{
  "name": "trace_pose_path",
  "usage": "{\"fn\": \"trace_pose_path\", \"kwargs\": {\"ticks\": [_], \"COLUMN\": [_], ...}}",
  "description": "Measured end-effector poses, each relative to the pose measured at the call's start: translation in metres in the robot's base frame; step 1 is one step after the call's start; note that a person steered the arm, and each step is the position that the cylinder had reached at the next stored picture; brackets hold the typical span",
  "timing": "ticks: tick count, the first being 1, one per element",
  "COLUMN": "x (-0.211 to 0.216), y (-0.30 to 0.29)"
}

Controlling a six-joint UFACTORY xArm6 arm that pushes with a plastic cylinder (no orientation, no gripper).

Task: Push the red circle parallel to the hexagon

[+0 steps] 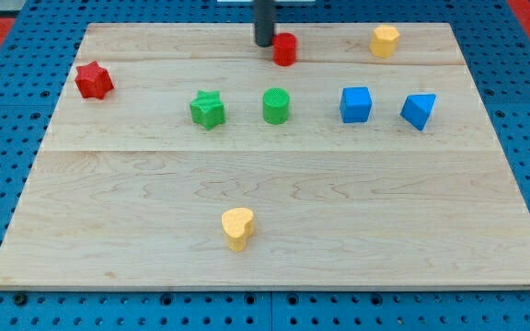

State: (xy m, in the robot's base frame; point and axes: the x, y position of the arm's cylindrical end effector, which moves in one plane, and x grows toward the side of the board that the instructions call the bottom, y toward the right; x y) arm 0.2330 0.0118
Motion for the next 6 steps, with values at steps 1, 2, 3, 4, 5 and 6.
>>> {"fn": "trace_pose_path", "kwargs": {"ticks": [1, 2, 3, 4, 5, 6], "x": [0.022, 0.052, 0.024, 0.02, 0.026, -0.014], "y": [-0.041, -0.006, 0.008, 0.043, 0.026, 0.005]}}
